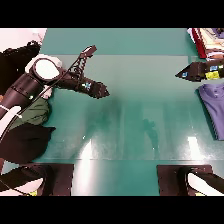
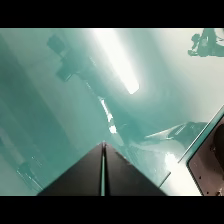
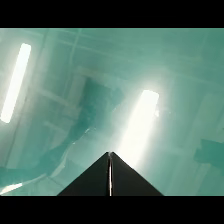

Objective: Fold the shirts.

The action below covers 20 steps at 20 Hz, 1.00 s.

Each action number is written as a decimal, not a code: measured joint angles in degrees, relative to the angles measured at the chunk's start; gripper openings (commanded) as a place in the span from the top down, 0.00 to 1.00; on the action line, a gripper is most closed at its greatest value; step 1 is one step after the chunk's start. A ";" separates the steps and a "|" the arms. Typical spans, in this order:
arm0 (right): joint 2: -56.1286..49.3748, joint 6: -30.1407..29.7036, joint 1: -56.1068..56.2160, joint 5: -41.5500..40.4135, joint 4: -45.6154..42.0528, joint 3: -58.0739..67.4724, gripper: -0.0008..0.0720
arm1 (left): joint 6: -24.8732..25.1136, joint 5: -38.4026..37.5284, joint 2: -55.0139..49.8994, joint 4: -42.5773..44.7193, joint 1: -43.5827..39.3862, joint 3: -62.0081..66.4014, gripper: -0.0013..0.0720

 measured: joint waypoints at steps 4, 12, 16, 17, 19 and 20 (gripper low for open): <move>0.00 -0.02 0.00 0.09 -0.02 0.00 0.96 | 0.00 0.00 0.00 0.00 0.00 0.00 0.94; 0.00 0.00 0.00 0.04 -0.02 0.00 0.96 | -0.02 0.02 0.00 -0.09 0.00 0.00 0.94; 0.00 0.00 0.00 -0.11 -0.02 0.00 0.96 | -0.07 1.53 0.00 -0.94 -0.02 0.00 0.94; 0.00 0.00 0.00 -0.24 -0.02 0.00 0.96 | -0.09 1.88 0.00 -1.03 -0.02 0.00 0.94; 0.00 0.00 0.00 -0.83 -0.02 0.00 0.96 | 0.15 2.86 0.00 -0.63 -0.04 0.00 0.47; 0.00 0.00 0.00 -1.18 -0.02 0.00 0.96 | 0.50 3.37 0.00 -0.22 -0.04 0.00 0.06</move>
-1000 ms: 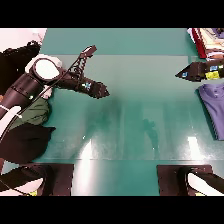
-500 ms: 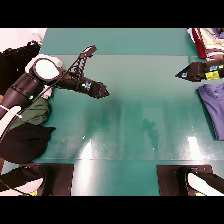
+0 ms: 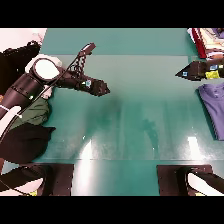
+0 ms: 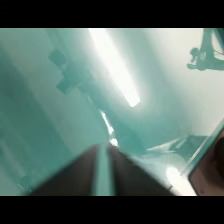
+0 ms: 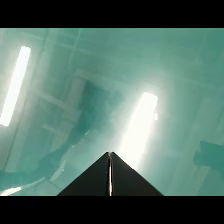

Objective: Fold the shirts.

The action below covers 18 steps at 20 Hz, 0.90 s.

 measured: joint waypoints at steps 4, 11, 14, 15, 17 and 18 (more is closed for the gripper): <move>0.00 0.04 0.00 -1.18 0.02 0.00 0.96 | 0.44 3.30 0.00 7.19 0.92 0.07 0.08; 0.00 0.11 0.00 -1.88 0.09 0.00 0.96 | -9.49 13.46 -1.95 30.88 17.62 0.74 0.08; 0.00 0.11 0.00 -2.45 0.09 0.00 0.96 | -10.99 14.80 -6.38 33.97 25.29 3.61 0.08; 0.00 0.13 0.00 -2.51 0.09 0.00 0.96 | -11.28 14.84 -8.50 34.62 27.36 5.03 0.08; 0.00 0.13 0.00 -2.64 0.09 0.00 0.96 | -11.65 14.93 -12.96 35.45 30.58 7.98 0.08; 0.00 0.13 0.00 -2.71 0.09 0.00 0.96 | -11.76 14.88 -15.37 35.69 31.69 9.40 0.08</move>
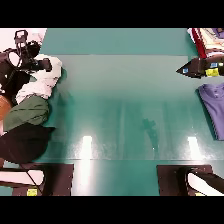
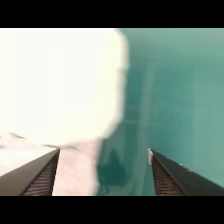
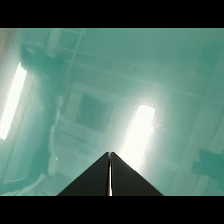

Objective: Fold the shirts.

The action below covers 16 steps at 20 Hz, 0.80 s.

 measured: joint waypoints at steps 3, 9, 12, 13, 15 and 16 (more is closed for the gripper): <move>0.00 0.35 0.00 -0.04 0.00 0.00 0.96 | -0.24 0.48 -6.54 0.50 2.05 3.06 0.08; 0.00 0.87 0.00 -0.09 0.00 0.00 0.96 | -0.37 2.73 -14.91 0.85 3.19 5.77 0.19; 0.00 1.05 0.00 -0.11 0.00 0.00 0.96 | -0.44 3.85 -16.02 0.87 3.30 6.58 0.93; 0.00 1.18 0.00 -0.13 0.00 0.00 0.96 | -0.39 3.61 -16.20 0.90 3.32 7.17 0.95; 0.00 1.36 0.00 -0.13 0.00 0.00 0.96 | -0.42 1.42 -16.37 0.90 3.34 9.35 0.95; 0.00 1.38 0.00 -0.20 0.00 0.00 0.96 | -0.42 -0.17 -16.13 0.79 3.34 11.10 0.95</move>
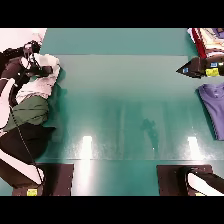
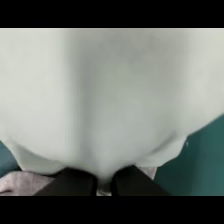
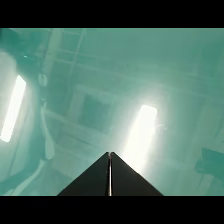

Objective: Fold the shirts.

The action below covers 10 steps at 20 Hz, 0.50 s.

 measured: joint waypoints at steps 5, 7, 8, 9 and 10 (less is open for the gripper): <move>0.00 0.17 0.00 -3.15 -0.02 1.25 0.96 | 0.13 -8.11 8.39 -2.10 -0.63 9.27 0.95; 0.00 -0.48 0.00 -5.33 -0.02 3.17 0.96 | 0.44 -10.51 15.17 -2.60 -1.90 11.82 0.95; 0.00 -1.16 0.00 -6.47 -0.02 4.48 0.96 | 0.59 -11.89 18.99 -2.67 -2.89 12.66 0.95; 0.00 -1.79 0.00 -7.34 -0.04 5.77 0.96 | 0.74 -13.55 22.75 -2.82 -4.15 13.27 0.95; 0.00 -2.34 0.00 -8.13 -0.04 7.17 0.96 | 0.81 -15.45 25.97 -2.99 -5.60 13.66 0.95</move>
